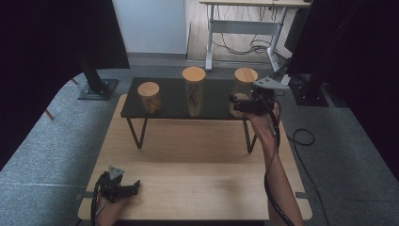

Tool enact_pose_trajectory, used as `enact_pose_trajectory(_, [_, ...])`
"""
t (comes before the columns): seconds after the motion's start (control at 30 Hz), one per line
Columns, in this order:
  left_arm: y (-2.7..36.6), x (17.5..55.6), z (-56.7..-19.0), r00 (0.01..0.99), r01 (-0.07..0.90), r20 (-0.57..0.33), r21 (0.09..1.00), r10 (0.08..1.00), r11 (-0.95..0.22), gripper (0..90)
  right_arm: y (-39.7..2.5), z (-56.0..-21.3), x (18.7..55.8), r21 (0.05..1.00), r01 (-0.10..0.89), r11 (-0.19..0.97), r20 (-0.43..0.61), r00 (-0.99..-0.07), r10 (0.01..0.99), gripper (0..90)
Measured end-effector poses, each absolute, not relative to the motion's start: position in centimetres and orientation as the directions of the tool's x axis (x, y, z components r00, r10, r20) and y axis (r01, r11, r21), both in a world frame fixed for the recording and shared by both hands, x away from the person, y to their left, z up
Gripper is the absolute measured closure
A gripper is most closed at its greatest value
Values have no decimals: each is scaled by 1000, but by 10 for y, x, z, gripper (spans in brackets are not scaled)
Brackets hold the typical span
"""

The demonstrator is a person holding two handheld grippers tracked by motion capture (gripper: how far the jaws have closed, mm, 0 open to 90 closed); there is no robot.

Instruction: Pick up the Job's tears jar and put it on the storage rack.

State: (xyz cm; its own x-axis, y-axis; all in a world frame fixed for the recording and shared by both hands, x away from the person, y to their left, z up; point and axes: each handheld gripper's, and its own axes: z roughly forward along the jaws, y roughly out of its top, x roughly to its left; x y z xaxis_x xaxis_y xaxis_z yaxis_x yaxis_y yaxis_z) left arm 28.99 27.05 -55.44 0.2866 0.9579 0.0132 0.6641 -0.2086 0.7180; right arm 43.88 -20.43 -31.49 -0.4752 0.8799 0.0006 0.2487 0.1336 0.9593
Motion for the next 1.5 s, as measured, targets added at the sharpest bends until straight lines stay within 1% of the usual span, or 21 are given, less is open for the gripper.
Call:
enact_pose_trajectory(0.67, [270,290,-554,286,664,14,718,958,-208,19,-206,-314,432,961,248,124,9,-475,880,60])
enact_pose_trajectory(1.17, [270,290,-554,287,664,14,718,958,-209,19,-210,-314,423,962,235,136,-10,-471,882,8])
enact_pose_trajectory(1.5, [271,290,-554,288,665,17,716,958,-212,19,-215,-315,414,964,231,132,-8,-471,882,12])
